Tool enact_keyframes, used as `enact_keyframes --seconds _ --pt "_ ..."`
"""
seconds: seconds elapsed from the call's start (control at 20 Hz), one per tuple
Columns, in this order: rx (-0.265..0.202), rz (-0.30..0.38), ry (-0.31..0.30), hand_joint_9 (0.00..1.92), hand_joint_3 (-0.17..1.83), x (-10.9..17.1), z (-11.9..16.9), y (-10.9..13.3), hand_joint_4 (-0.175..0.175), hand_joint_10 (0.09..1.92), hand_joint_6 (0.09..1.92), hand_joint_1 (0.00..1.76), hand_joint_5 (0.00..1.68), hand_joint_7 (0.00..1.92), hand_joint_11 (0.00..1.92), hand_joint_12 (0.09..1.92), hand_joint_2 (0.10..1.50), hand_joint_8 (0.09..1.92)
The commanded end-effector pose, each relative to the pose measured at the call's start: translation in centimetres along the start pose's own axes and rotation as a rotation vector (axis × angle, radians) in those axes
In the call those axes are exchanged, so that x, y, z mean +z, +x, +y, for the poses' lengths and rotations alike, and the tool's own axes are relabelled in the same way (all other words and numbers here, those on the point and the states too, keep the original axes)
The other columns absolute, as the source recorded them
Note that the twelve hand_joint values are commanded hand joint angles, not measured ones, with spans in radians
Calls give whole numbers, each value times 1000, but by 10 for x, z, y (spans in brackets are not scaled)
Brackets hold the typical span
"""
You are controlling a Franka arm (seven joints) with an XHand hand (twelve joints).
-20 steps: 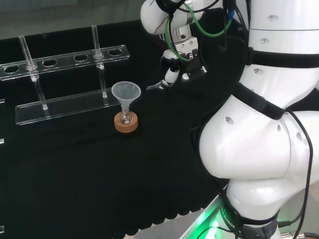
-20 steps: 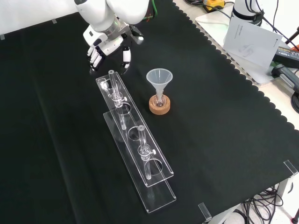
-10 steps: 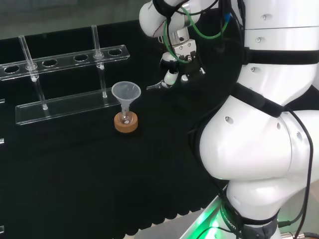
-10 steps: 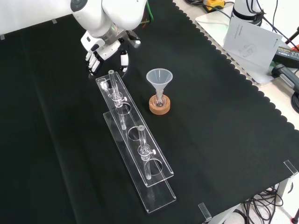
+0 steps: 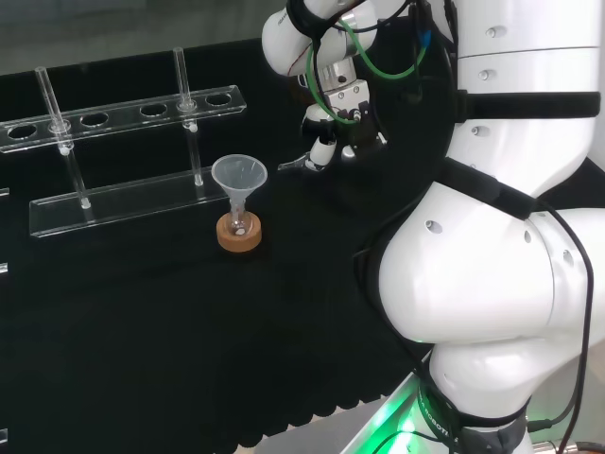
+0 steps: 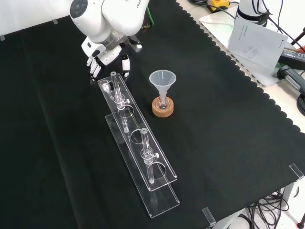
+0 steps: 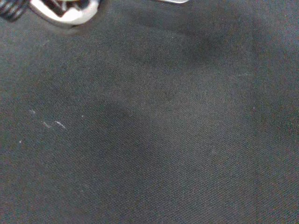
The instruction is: Pick up the weighing funnel.
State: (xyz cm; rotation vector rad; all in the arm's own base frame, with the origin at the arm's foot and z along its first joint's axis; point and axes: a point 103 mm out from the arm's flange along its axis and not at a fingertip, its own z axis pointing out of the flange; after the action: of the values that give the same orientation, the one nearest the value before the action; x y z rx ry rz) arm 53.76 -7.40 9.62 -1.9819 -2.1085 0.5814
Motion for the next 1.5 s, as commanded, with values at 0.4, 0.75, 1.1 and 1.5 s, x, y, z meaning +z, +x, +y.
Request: enact_keyframes --seconds 0.4,0.75,1.1,1.5 --pt "0 0 4 643 540 11 22 0 -37 577 95 850 620 394 420 1303 638 711" --pt "4 -5 -4 646 542 11 28 -2 -32 575 119 853 660 402 424 1302 643 710" --pt "6 -15 3 676 555 11 30 -4 16 548 618 881 825 434 439 1294 655 692" --pt "15 -12 24 685 569 16 32 -3 11 548 719 892 789 442 446 1293 655 696"
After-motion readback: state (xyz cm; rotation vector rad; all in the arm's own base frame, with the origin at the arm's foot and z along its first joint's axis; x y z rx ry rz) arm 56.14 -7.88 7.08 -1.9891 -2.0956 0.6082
